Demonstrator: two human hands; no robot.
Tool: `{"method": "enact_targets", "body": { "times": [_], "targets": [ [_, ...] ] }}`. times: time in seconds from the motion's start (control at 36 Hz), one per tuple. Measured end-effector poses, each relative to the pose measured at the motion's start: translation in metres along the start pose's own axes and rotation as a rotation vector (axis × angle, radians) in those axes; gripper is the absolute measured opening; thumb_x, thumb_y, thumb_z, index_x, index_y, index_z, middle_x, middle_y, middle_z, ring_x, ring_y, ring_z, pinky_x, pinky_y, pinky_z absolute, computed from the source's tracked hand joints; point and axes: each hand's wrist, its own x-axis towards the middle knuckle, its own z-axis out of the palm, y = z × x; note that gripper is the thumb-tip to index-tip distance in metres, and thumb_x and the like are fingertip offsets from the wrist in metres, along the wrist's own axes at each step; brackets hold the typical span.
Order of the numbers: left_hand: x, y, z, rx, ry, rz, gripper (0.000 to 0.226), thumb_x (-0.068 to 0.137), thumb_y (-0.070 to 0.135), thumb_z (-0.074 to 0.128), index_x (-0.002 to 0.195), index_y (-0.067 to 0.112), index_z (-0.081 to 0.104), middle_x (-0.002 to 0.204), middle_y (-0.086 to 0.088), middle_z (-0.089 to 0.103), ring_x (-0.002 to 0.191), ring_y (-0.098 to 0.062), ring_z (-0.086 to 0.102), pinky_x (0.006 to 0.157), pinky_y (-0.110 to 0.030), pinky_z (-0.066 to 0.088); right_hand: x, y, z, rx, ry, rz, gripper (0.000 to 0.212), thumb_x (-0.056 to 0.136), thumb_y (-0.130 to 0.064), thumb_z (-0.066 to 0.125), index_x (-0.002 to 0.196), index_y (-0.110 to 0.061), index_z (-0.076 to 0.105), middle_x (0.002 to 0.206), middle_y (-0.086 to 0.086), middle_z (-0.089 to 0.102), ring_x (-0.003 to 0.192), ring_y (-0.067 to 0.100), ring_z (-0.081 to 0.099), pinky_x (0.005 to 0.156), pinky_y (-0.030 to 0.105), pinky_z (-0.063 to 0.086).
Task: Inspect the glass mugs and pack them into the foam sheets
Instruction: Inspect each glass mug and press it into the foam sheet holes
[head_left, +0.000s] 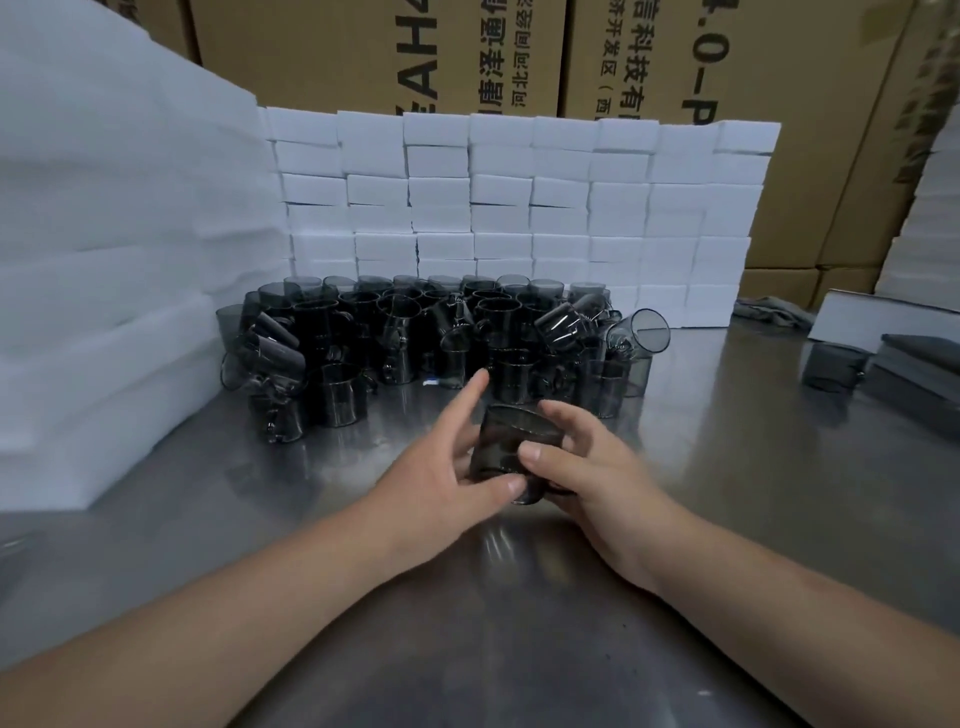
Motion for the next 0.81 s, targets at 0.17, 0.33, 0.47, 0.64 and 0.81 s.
{"method": "enact_targets", "body": {
  "times": [0.17,0.33,0.47,0.64,0.81],
  "targets": [
    [0.004,-0.004,-0.002,-0.015,0.013,-0.024,0.074,0.066,0.012,0.071,0.125,0.041,0.038,0.122,0.017,0.059,0.109,-0.005,0.060,0.084,-0.018,0.047,0.001,0.005,-0.001,-0.039,0.032,-0.057,0.028,0.077,-0.007,0.066,0.098,-0.017,0.051,0.075,-0.008,0.071,0.073,0.006,0.067,0.061,0.017,0.050],
    [0.008,-0.009,-0.004,-0.020,0.115,-0.032,0.070,0.063,0.010,0.077,0.119,0.037,0.044,0.107,0.019,0.067,0.097,-0.009,0.066,0.074,-0.018,0.051,0.006,0.006,-0.004,0.044,0.046,-0.055,0.046,0.053,-0.031,0.070,0.098,-0.024,0.063,0.085,-0.009,0.072,0.086,0.006,0.066,0.084,0.026,0.052],
    [0.011,-0.013,-0.006,-0.028,0.196,-0.042,0.069,0.058,0.022,0.074,0.120,0.033,0.044,0.102,0.019,0.069,0.093,-0.007,0.067,0.073,-0.017,0.049,0.010,0.009,-0.003,0.056,0.049,-0.077,0.037,0.072,-0.011,0.066,0.103,-0.023,0.051,0.075,-0.009,0.071,0.082,0.006,0.066,0.081,0.022,0.052],
    [0.014,-0.020,-0.009,0.001,0.205,-0.020,0.079,0.057,0.034,0.075,0.128,0.034,0.039,0.101,0.020,0.068,0.094,-0.006,0.066,0.084,-0.029,0.049,0.017,0.010,-0.011,-0.051,0.143,-0.067,0.021,0.087,-0.007,0.058,0.101,-0.022,0.051,0.075,-0.006,0.069,0.071,0.007,0.065,0.066,0.021,0.055],
    [0.015,-0.022,-0.011,-0.003,0.169,0.010,0.096,0.056,0.048,0.071,0.141,0.029,0.030,0.098,0.032,0.065,0.096,0.002,0.063,0.085,-0.018,0.048,0.016,0.012,-0.004,-0.138,0.184,-0.108,0.016,0.090,-0.006,0.054,0.096,-0.021,0.055,0.071,-0.008,0.066,0.069,0.009,0.063,0.060,0.018,0.053]
  ]
}}
